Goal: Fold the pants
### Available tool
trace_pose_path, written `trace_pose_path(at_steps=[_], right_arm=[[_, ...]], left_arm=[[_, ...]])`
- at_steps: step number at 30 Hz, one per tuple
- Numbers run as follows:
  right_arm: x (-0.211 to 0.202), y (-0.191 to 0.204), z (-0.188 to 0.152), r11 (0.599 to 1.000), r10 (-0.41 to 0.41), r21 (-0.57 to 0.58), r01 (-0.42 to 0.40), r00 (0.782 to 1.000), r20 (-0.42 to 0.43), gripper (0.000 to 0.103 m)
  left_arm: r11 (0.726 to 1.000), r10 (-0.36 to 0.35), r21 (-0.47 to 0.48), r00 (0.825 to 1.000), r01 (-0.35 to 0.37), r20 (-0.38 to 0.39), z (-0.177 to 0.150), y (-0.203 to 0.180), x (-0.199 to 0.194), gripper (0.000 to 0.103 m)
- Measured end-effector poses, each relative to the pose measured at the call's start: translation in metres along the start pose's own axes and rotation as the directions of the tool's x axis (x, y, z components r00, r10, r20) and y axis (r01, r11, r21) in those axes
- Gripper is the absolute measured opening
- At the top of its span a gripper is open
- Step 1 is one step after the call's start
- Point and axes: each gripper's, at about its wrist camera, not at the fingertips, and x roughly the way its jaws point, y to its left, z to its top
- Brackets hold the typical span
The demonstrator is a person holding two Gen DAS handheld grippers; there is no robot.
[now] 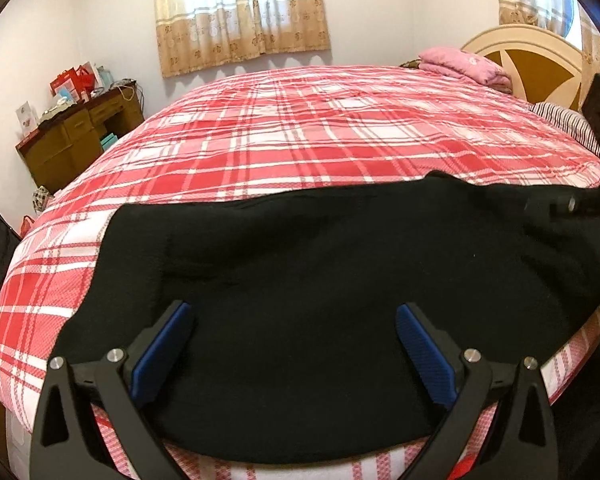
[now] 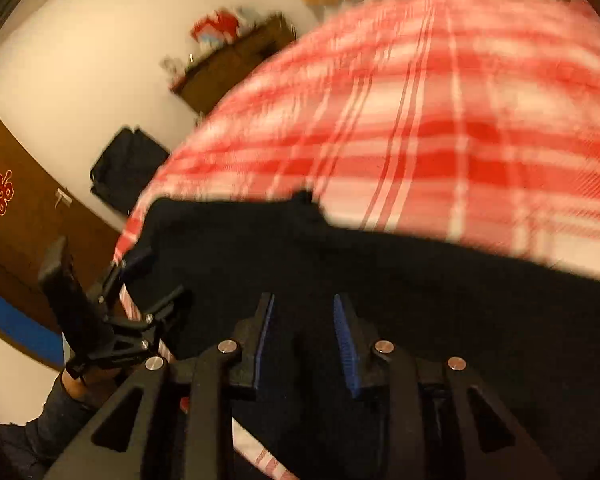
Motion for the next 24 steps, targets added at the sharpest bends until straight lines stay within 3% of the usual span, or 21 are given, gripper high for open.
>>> trace_pose_path(at_steps=[2, 4, 10, 17, 19, 24], right_arm=[[-0.009, -0.010, 0.002, 0.996, -0.092, 0.001, 0.092, 0.996, 0.016, 0.037], [-0.004, -0.026, -0.001, 0.978, -0.209, -0.002, 0.209, 0.977, -0.034, 0.041], [-0.017, -0.039, -0.007, 0.988, -0.155, 0.025, 0.154, 0.988, 0.013, 0.041], [-0.037, -0.035, -0.017, 0.972, -0.233, 0.000, 0.234, 0.970, 0.067, 0.045], [-0.032, -0.043, -0.020, 0.967, -0.255, 0.004, 0.255, 0.966, 0.038, 0.049], [-0.047, -0.049, -0.021, 0.967, -0.255, 0.017, 0.255, 0.964, 0.071, 0.049]], left_arm=[[1.000, 0.012, 0.007, 1.000, -0.012, -0.009, 0.001, -0.001, 0.001, 0.103], [1.000, 0.027, 0.009, 0.999, -0.027, -0.017, 0.002, -0.002, 0.000, 0.103], [1.000, 0.029, -0.011, 1.000, -0.030, -0.009, 0.002, 0.004, -0.001, 0.103], [0.991, 0.114, -0.073, 0.993, -0.112, 0.020, 0.005, 0.036, -0.004, 0.103], [0.990, 0.125, -0.073, 0.992, -0.123, 0.026, 0.001, 0.043, -0.001, 0.103], [0.990, 0.132, -0.054, 0.990, -0.129, 0.042, 0.001, 0.044, -0.001, 0.103]])
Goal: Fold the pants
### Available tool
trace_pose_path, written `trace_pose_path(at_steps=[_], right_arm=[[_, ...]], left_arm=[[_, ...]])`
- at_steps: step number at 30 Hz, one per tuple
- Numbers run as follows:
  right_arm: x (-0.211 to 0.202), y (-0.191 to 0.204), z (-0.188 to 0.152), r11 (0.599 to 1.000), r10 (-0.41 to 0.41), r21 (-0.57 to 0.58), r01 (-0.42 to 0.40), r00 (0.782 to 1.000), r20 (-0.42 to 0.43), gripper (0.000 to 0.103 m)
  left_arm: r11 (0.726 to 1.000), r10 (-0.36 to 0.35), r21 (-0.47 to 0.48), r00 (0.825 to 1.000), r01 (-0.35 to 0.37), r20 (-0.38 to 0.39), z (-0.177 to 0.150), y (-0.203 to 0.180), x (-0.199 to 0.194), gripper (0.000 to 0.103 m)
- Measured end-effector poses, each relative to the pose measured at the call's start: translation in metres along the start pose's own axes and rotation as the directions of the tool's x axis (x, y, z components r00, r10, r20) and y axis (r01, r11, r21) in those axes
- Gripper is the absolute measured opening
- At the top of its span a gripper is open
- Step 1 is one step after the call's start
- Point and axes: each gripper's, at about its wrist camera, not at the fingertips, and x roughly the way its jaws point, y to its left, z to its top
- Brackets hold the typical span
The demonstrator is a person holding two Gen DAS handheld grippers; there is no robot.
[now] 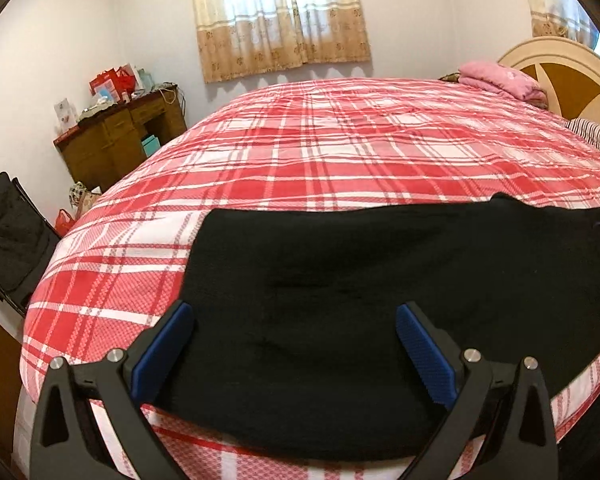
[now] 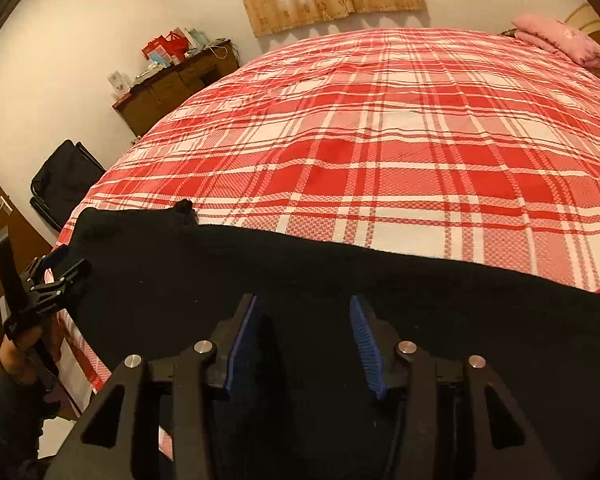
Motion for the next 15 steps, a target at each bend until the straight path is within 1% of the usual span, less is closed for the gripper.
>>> trace_pose_path(at_steps=[2, 3, 5, 6, 7, 8, 9, 10, 11, 13, 14, 15], right_arm=[[-0.027, -0.015, 0.003, 1.000, -0.024, 0.020, 0.022, 0.998, 0.065, 0.049], [-0.036, -0.023, 0.004, 0.999, -0.035, 0.029, 0.033, 0.996, 0.079, 0.049], [-0.063, -0.051, 0.005, 0.994, -0.095, 0.064, 0.089, 0.990, 0.104, 0.049], [-0.078, -0.071, 0.004, 0.988, -0.135, 0.093, 0.125, 0.985, 0.111, 0.049], [-0.090, -0.089, 0.002, 0.980, -0.171, 0.122, 0.157, 0.978, 0.117, 0.049], [-0.099, -0.103, 0.001, 0.972, -0.204, 0.145, 0.186, 0.971, 0.122, 0.049], [-0.109, -0.119, 0.000, 0.960, -0.246, 0.170, 0.224, 0.961, 0.123, 0.049], [-0.121, -0.140, -0.003, 0.940, -0.299, 0.204, 0.272, 0.947, 0.117, 0.049], [-0.127, -0.153, -0.004, 0.928, -0.328, 0.222, 0.299, 0.938, 0.109, 0.049], [-0.137, -0.182, -0.008, 0.897, -0.396, 0.250, 0.365, 0.914, 0.087, 0.049], [-0.137, -0.193, -0.010, 0.881, -0.423, 0.262, 0.394, 0.904, 0.062, 0.049], [-0.136, -0.206, -0.012, 0.867, -0.437, 0.283, 0.411, 0.899, 0.035, 0.049]], left_arm=[[1.000, 0.006, -0.005, 1.000, -0.006, 0.004, 0.002, 0.004, -0.002, 0.103], [1.000, 0.028, -0.011, 1.000, -0.028, 0.006, 0.003, 0.010, -0.001, 0.103], [0.998, 0.046, -0.044, 0.999, -0.047, -0.019, 0.001, 0.022, 0.004, 0.103], [0.996, 0.024, -0.084, 0.999, -0.028, -0.049, -0.002, 0.031, 0.009, 0.103], [0.992, -0.007, -0.123, 0.999, 0.001, -0.049, -0.003, 0.038, 0.011, 0.103], [0.989, -0.016, -0.146, 1.000, 0.013, -0.020, -0.004, 0.042, 0.007, 0.103], [0.988, 0.001, -0.151, 1.000, -0.004, -0.019, -0.004, 0.043, 0.007, 0.103], [0.989, 0.007, -0.146, 1.000, -0.011, -0.028, -0.003, 0.043, 0.008, 0.103], [0.990, 0.012, -0.140, 0.999, -0.016, -0.032, -0.002, 0.042, 0.009, 0.103], [0.989, 0.019, -0.148, 0.999, -0.024, -0.031, 0.000, 0.042, 0.008, 0.103], [0.987, 0.021, -0.156, 0.999, -0.025, -0.028, 0.001, 0.042, 0.007, 0.103], [0.987, 0.021, -0.160, 0.999, -0.025, -0.026, 0.002, 0.041, 0.006, 0.103]])
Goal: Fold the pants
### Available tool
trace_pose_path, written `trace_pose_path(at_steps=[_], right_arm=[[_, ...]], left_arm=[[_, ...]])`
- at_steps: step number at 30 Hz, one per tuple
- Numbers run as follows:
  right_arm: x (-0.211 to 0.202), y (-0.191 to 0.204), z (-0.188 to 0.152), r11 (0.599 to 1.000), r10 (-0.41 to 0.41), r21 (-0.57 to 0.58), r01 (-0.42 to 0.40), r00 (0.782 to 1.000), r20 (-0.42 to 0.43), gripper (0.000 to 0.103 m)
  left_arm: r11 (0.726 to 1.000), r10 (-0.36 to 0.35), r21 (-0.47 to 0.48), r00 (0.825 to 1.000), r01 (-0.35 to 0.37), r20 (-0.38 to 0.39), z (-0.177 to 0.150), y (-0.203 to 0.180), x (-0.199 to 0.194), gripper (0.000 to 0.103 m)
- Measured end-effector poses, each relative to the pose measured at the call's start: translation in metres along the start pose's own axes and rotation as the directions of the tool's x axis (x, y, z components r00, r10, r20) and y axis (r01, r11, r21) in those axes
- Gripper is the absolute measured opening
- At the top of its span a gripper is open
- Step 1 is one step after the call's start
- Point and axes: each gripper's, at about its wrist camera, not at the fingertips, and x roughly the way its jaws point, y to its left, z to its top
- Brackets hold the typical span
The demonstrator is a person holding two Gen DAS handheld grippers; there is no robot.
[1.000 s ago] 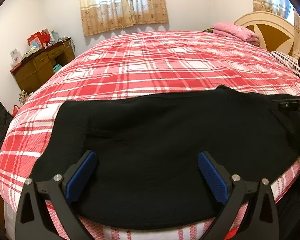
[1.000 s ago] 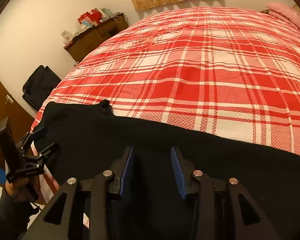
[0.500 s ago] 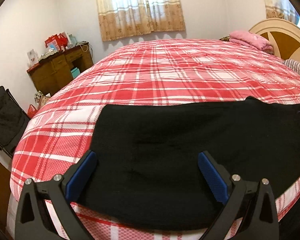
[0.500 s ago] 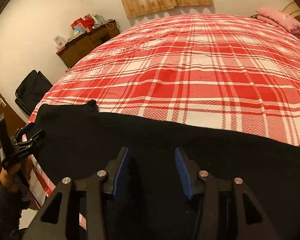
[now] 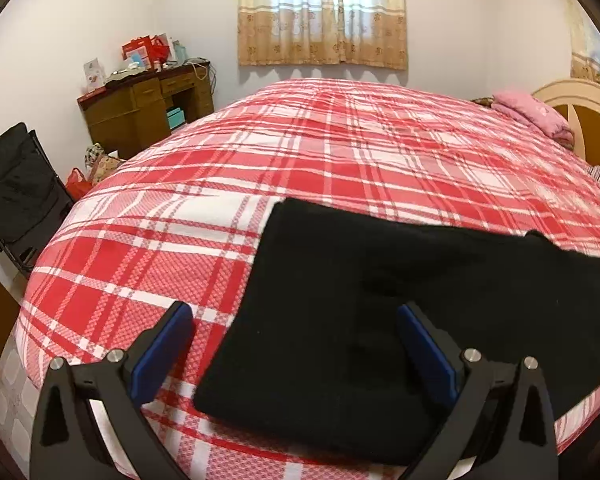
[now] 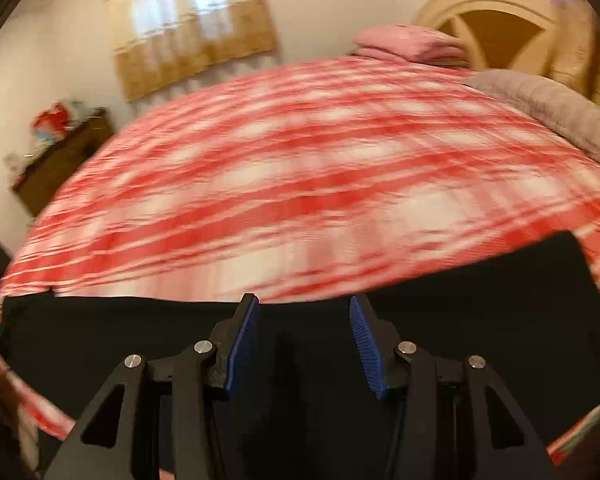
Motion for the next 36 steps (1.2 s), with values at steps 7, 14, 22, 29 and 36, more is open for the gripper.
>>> trace_pose_path(at_steps=[7, 14, 22, 29, 36], right_arm=[[0.003, -0.001, 0.002, 0.999, -0.010, -0.036, 0.011, 0.999, 0.031, 0.049], [-0.029, -0.007, -0.005, 0.997, -0.074, -0.028, 0.076, 0.994, 0.077, 0.050], [-0.012, -0.023, -0.013, 0.990, -0.129, -0.048, 0.132, 0.989, 0.073, 0.052], [-0.044, -0.044, -0.018, 0.996, -0.055, 0.075, 0.046, 0.990, 0.126, 0.056], [-0.081, -0.100, -0.040, 0.977, -0.098, 0.206, 0.062, 0.981, 0.169, 0.056]], left_arm=[[0.999, 0.027, 0.020, 0.998, -0.028, 0.058, 0.012, -0.008, -0.021, 0.103], [0.995, 0.000, 0.097, 0.998, -0.006, 0.065, 0.014, -0.038, -0.029, 0.103], [0.991, -0.018, 0.133, 1.000, 0.020, -0.016, 0.000, -0.062, -0.003, 0.103], [0.986, 0.015, 0.164, 1.000, -0.015, 0.005, -0.006, -0.063, -0.001, 0.103], [0.987, 0.030, 0.155, 1.000, -0.029, 0.001, -0.005, -0.069, 0.001, 0.103]])
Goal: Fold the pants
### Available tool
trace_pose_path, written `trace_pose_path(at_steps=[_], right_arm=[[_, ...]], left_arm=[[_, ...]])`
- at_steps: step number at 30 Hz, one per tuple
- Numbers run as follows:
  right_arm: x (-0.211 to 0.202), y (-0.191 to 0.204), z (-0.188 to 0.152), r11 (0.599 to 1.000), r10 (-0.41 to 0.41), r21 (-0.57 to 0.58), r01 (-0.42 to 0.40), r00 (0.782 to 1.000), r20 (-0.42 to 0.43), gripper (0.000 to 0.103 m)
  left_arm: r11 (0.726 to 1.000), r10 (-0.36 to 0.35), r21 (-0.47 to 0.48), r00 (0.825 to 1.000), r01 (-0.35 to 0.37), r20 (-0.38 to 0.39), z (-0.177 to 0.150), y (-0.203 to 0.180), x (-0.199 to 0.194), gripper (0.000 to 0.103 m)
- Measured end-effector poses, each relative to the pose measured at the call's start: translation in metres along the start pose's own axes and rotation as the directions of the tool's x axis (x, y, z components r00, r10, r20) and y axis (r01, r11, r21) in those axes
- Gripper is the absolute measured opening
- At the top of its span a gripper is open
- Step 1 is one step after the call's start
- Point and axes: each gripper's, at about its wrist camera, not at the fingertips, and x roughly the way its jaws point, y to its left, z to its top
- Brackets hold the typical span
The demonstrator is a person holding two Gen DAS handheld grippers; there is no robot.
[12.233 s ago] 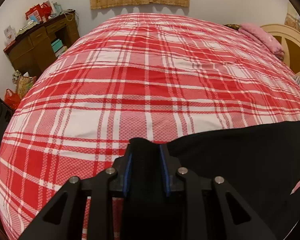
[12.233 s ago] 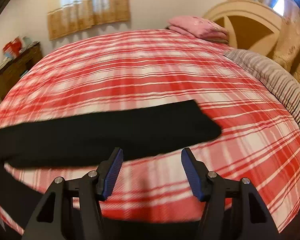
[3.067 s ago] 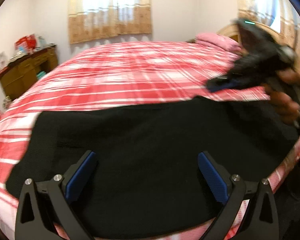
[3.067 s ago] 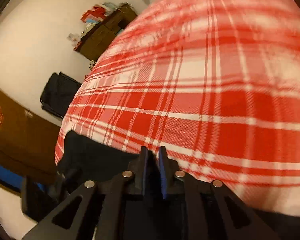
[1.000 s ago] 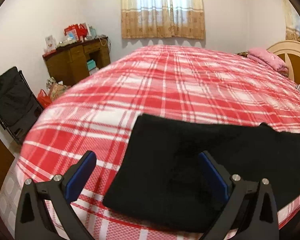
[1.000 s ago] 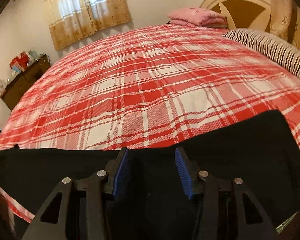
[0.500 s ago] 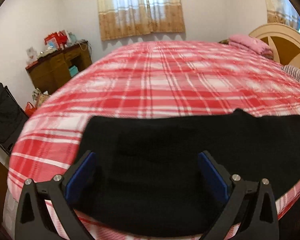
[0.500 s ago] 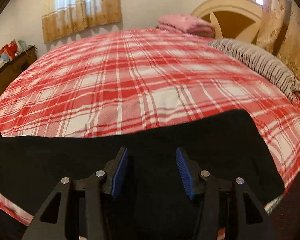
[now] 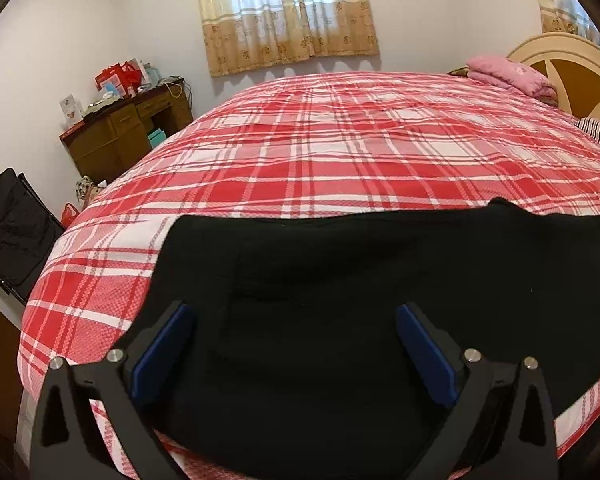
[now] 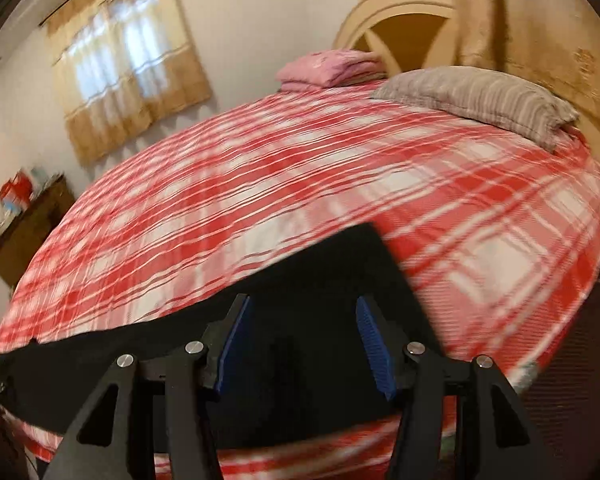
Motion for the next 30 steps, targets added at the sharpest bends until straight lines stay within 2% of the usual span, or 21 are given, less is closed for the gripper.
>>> trace_pose_path(at_steps=[4, 8, 11, 14, 19, 21, 24, 27, 30], right_arm=[[0.002, -0.003, 0.001, 0.999, 0.018, -0.029, -0.018, 1.000, -0.012, 0.056], [-0.019, -0.012, 0.001, 0.998, 0.035, 0.044, -0.038, 0.997, 0.063, 0.056], [-0.033, -0.027, -0.001, 0.995, 0.033, 0.090, -0.041, 0.995, 0.092, 0.056], [-0.042, -0.045, -0.005, 0.988, 0.040, 0.145, -0.052, 0.995, 0.088, 0.056], [-0.039, -0.074, -0.013, 0.964, 0.088, 0.247, -0.097, 0.995, 0.048, 0.055], [-0.029, -0.079, -0.016, 0.951, 0.139, 0.277, -0.138, 0.990, 0.015, 0.053], [-0.023, -0.077, -0.020, 0.947, 0.161, 0.283, -0.152, 0.987, -0.006, 0.052], [-0.023, -0.076, -0.022, 0.943, 0.173, 0.289, -0.165, 0.985, -0.005, 0.052], [-0.024, -0.083, -0.026, 0.916, 0.230, 0.336, -0.217, 0.973, 0.003, 0.047]], left_arm=[[1.000, 0.019, 0.021, 1.000, -0.019, 0.002, -0.002, -0.004, 0.003, 0.103], [1.000, 0.008, 0.001, 1.000, -0.008, -0.007, 0.001, 0.001, -0.003, 0.103], [1.000, 0.018, -0.015, 1.000, -0.017, 0.021, 0.004, 0.007, -0.009, 0.103], [0.998, 0.047, -0.053, 0.998, -0.045, 0.040, 0.007, 0.022, -0.010, 0.103], [0.993, 0.061, -0.103, 0.998, -0.061, -0.003, 0.002, 0.037, 0.006, 0.103], [0.992, 0.055, -0.116, 0.998, -0.056, -0.016, -0.002, 0.038, 0.011, 0.103], [0.992, 0.057, -0.115, 0.998, -0.057, -0.001, -0.004, 0.038, 0.011, 0.103], [0.991, 0.051, -0.125, 0.999, -0.051, 0.002, -0.004, 0.037, 0.012, 0.103], [0.991, 0.052, -0.124, 0.999, -0.051, 0.007, -0.005, 0.036, 0.013, 0.103]])
